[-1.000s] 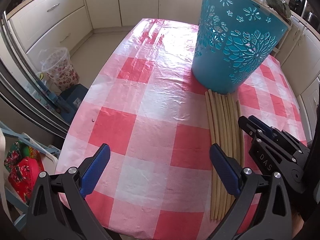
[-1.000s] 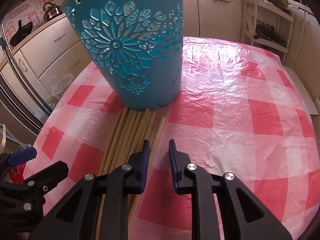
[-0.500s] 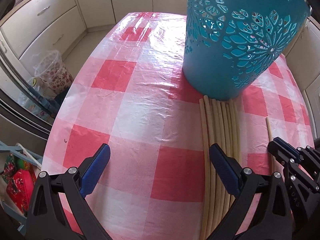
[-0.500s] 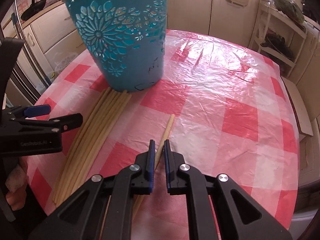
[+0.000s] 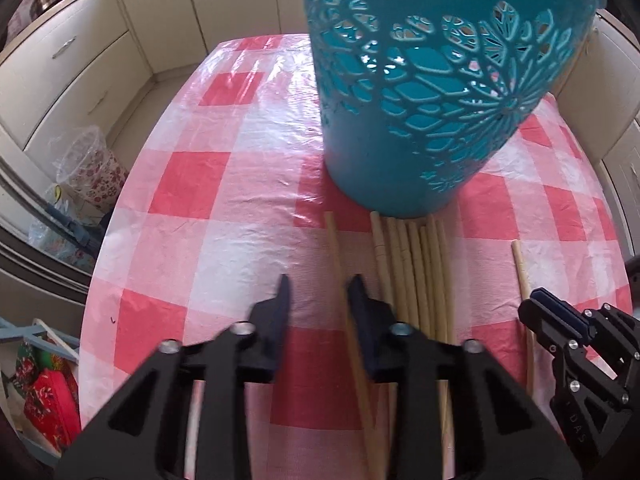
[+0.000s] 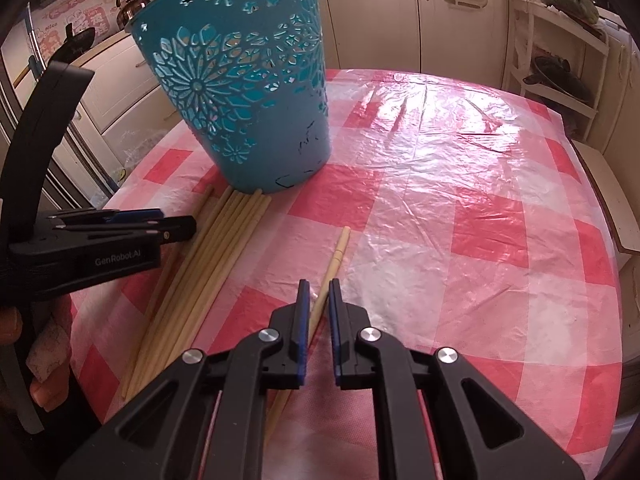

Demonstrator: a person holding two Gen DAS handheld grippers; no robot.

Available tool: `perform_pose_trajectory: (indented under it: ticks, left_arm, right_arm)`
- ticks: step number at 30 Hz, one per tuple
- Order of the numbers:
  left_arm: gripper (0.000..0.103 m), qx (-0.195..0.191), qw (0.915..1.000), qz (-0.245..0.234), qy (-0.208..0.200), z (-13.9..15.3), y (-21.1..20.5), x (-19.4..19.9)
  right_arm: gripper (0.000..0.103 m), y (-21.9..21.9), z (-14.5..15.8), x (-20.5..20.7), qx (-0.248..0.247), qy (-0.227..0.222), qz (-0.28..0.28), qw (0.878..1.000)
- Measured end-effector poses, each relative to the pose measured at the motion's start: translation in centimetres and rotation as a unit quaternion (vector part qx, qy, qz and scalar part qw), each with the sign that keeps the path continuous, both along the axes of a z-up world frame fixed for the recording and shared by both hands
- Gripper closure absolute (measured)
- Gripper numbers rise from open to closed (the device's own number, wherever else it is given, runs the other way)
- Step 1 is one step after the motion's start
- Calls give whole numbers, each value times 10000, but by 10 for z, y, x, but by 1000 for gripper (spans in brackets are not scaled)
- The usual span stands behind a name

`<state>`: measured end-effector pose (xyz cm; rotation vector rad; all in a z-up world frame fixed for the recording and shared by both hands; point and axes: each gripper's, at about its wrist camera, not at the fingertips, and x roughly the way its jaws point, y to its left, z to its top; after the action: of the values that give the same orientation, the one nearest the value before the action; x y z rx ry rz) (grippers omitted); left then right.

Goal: Organize utensils
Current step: 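Close the left gripper around one wooden chopstick, then lift the chopstick over the teal cup and open the left gripper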

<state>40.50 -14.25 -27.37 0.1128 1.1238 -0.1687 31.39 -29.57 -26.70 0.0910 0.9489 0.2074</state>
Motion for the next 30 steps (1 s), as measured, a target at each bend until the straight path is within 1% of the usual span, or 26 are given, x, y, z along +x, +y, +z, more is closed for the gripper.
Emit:
perform_pose_trajectory:
  ticks: [3, 6, 8, 11, 13, 15, 16, 18, 20, 22, 24, 25, 27, 28, 30]
  left_arm:
    - [98, -131, 9998, -113, 82, 0, 2, 2]
    - [99, -437, 9988, -2, 231, 2, 16, 2]
    - [99, -588, 9980, 96, 190, 8, 28, -4]
    - [99, -937, 9953, 245, -94, 32, 52, -19]
    - [99, -1259, 9903, 277, -521, 62, 66, -32]
    - [99, -1545, 9807, 295, -1158, 101, 75, -50]
    - [99, -1698, 9739, 273, -1482, 120, 80, -56]
    - [99, -1934, 9552, 244, -2226, 164, 85, -55]
    - [99, -2143, 9339, 194, -2855, 199, 79, -51]
    - [99, -2285, 9163, 172, -3285, 224, 64, -38]
    - [98, -2397, 8955, 152, -3747, 241, 50, -20]
    - [98, -2373, 8899, 161, -3893, 245, 41, -8]
    - [98, -2323, 8880, 245, -3961, 246, 21, 18]
    - [98, -2251, 8900, 269, -3955, 240, 11, 32]
    - [98, -2106, 8983, 329, -3842, 224, -7, 53]
  right_arm:
    - [93, -3, 0, -1, 102, 3, -20, 9999]
    - [93, -6, -1, 0, 126, -10, -24, 9999]
    - [93, -4, -1, -1, 109, -22, -25, 9999]
    - [93, -5, -2, -2, 126, -28, -29, 9999]
    - [93, -6, -1, -2, 145, -27, -28, 9999]
    - [92, -7, -2, -2, 159, -28, -29, 9999]
    - [91, -7, -2, -2, 175, -29, -21, 9998]
    - [86, -7, -1, -3, 204, -39, 24, 9998]
    - [82, -5, -1, -3, 186, -56, 93, 9998]
    - [79, -2, -1, -3, 138, -76, 160, 9997]
    - [79, -1, -1, -3, 132, -82, 174, 9997]
    - [79, -2, -1, -3, 172, -77, 168, 9997]
    - [79, -6, -2, -2, 286, -57, 153, 9995]
    - [79, -7, -2, -1, 334, -48, 148, 9993]
    - [79, -8, -2, -1, 389, -36, 145, 9991]
